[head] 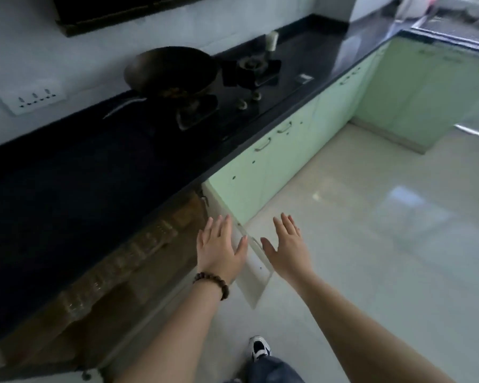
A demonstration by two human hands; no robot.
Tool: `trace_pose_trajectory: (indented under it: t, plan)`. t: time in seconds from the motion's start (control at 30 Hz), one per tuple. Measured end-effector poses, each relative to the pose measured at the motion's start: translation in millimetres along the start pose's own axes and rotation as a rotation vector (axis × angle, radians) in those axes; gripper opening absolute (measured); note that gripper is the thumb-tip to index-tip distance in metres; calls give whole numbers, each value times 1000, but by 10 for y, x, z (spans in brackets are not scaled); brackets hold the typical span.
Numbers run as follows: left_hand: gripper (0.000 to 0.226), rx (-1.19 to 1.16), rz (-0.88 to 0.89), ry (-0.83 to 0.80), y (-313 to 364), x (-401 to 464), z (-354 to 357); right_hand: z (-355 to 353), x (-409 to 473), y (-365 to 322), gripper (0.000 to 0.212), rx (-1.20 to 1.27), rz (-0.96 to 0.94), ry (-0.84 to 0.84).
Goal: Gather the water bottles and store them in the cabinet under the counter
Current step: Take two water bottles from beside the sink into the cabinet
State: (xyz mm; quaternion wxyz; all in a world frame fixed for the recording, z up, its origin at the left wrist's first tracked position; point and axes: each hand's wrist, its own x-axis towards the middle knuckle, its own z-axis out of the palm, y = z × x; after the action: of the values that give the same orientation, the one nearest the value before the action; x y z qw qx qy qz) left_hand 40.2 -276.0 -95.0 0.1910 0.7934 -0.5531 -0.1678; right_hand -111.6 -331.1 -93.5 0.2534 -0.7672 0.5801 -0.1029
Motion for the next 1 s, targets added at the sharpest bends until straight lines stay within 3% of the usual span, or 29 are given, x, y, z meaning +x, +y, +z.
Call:
trace_pose_trajectory:
  t: [0.43, 0.67, 1.0]
  plan:
    - [77, 38, 376, -163, 1712, 664, 875, -854, -191, 1615, 63, 92, 426, 315]
    - [79, 17, 444, -175, 2693, 1324, 1390, -1445, 388, 2535, 62, 126, 481, 380]
    - [81, 16, 447, -129, 4461, 2568, 2064, -2879, 1495, 4079, 61, 91, 487, 432]
